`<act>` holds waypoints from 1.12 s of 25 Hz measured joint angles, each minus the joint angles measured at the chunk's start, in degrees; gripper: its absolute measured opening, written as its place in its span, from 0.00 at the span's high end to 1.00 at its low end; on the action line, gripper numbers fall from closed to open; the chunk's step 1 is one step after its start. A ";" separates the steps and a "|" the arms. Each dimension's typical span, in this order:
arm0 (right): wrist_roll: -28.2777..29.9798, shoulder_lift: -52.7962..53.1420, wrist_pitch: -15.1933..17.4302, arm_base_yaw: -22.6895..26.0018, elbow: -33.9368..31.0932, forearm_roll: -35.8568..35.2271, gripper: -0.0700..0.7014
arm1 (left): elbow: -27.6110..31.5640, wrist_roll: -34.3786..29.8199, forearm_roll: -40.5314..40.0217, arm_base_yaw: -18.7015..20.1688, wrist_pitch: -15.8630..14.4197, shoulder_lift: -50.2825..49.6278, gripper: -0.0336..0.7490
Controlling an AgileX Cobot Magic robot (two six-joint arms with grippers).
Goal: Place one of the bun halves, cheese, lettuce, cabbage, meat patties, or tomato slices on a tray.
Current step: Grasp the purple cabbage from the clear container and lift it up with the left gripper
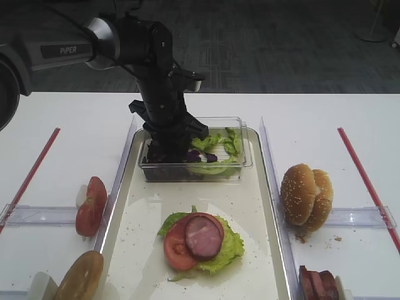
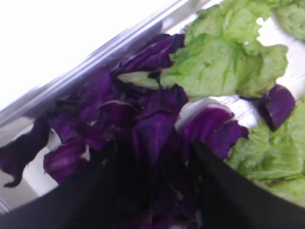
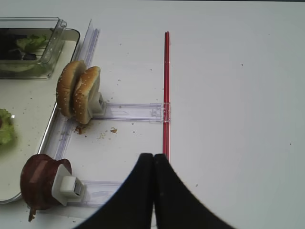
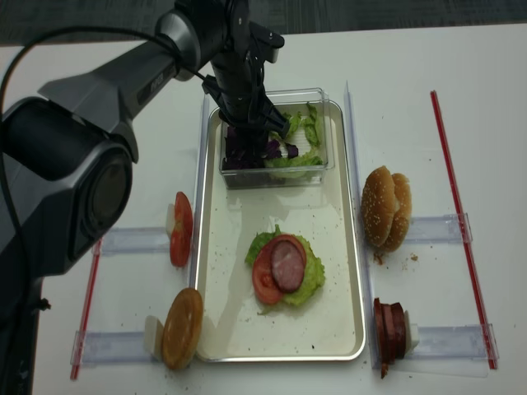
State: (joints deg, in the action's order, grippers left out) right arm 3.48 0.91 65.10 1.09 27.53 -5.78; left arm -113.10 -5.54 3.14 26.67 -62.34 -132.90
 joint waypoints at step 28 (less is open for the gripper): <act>0.00 0.00 0.00 0.00 0.00 0.00 0.44 | 0.00 0.00 0.00 0.00 0.09 0.00 0.89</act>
State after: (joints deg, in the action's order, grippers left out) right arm 3.48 0.91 65.10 1.09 27.53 -5.78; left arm -113.10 -5.54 3.14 26.67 -62.25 -132.90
